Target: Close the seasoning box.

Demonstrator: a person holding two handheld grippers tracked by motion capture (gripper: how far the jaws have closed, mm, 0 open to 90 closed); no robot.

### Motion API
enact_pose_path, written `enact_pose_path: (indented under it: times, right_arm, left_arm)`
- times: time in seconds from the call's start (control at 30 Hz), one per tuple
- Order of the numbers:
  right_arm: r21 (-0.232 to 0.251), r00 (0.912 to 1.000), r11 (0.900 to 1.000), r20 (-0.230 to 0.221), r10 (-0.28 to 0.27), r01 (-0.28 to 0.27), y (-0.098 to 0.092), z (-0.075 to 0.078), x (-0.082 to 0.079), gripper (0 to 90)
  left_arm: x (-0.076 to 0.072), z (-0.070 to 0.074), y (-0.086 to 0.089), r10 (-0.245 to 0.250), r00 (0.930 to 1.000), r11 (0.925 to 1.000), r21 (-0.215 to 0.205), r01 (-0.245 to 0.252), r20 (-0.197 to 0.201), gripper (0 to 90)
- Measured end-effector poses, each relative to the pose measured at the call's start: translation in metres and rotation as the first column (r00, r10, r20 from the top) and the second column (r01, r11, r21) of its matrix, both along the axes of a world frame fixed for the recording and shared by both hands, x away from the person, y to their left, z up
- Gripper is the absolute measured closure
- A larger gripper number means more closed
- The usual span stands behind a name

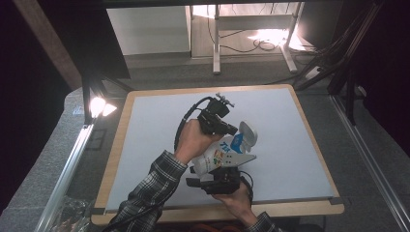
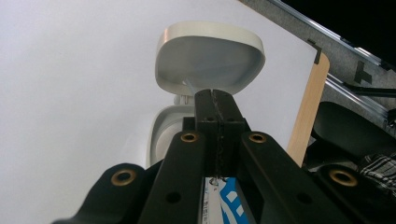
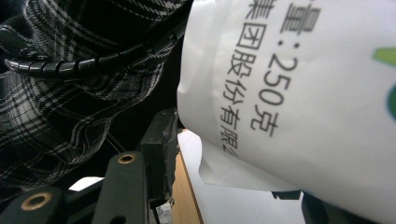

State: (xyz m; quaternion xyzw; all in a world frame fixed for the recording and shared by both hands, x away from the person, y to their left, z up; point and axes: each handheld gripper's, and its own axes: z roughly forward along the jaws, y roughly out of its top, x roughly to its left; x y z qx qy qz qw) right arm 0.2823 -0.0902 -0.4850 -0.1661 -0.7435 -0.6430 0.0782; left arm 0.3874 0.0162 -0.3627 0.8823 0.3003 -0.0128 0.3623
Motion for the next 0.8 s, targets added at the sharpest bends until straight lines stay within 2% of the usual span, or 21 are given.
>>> enact_pose_path:
  times: [0.4,0.6,0.8]
  right_arm:
    - [-0.001,1.0,1.0,0.001,0.003,-0.003,0.0002,-0.0003,0.0004,51.1]
    - [-0.002,0.9999,1.0,-0.007,0.007,-0.007,0.0002,-0.0025,0.0017,51.1]
    - [0.0,0.9998,1.0,-0.018,0.012,-0.012,0.0005,-0.0039,0.0026,51.1]
  left_arm:
    - [0.0009,-0.0016,-0.0012,-0.02,0.9995,0.9998,0.01,0.02,-0.023,90.0]
    - [0.0003,-0.0021,-0.0011,-0.037,0.9988,0.9993,0.001,0.037,-0.032,89.8]
    - [-0.001,-0.0022,-0.0003,-0.052,0.9979,0.9986,-0.013,0.052,-0.038,85.1]
